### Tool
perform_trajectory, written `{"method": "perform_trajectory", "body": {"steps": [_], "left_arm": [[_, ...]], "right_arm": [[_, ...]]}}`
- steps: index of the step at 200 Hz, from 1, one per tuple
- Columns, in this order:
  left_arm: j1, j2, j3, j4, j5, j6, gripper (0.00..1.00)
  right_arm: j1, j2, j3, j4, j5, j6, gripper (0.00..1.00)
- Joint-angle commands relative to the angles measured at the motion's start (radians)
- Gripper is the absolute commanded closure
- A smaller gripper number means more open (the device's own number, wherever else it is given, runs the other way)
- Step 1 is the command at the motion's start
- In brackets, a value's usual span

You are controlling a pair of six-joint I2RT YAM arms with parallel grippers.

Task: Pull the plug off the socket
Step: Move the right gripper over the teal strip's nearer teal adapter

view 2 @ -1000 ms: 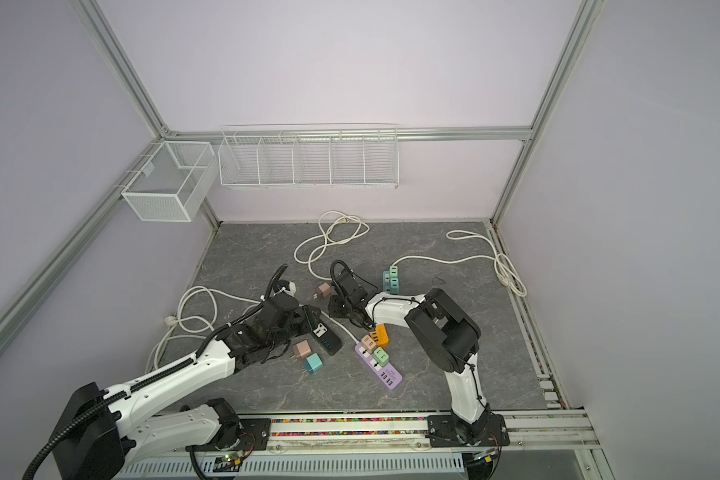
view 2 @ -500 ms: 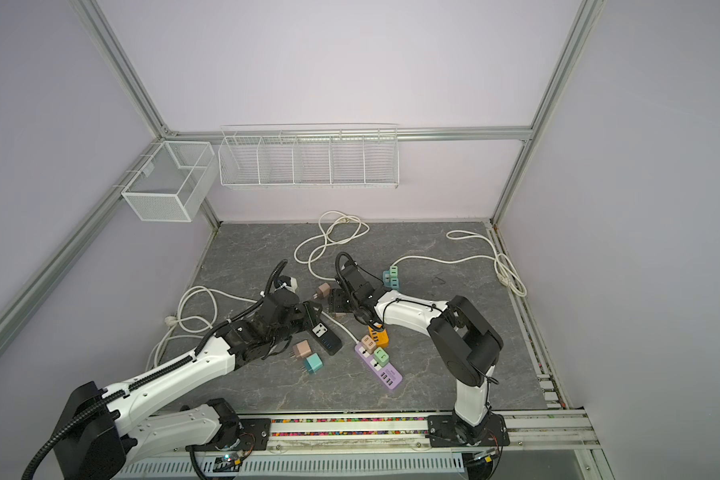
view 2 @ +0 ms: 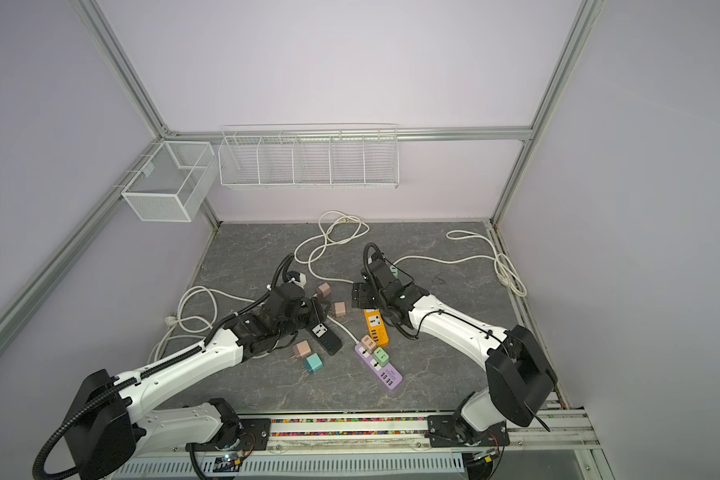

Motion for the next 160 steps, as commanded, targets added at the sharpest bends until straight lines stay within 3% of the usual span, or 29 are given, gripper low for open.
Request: {"method": "perform_trajectory", "body": {"steps": [1, 44, 95, 160], "left_arm": [[0.006, 0.035, 0.047, 0.044, 0.043, 0.011, 0.51], [0.006, 0.116, 0.095, 0.061, 0.096, 0.009, 0.5], [0.006, 0.218, 0.147, 0.09, 0.167, 0.012, 0.5], [0.006, 0.33, 0.192, 0.134, 0.232, 0.003, 0.5]], "right_arm": [[-0.024, -0.058, -0.052, -0.104, 0.066, -0.032, 0.17], [-0.089, -0.085, -0.11, -0.149, 0.08, -0.047, 0.12], [-0.135, -0.011, -0.107, -0.143, 0.099, -0.072, 0.1], [-0.186, 0.139, -0.067, -0.055, 0.033, -0.066, 0.13]]}}
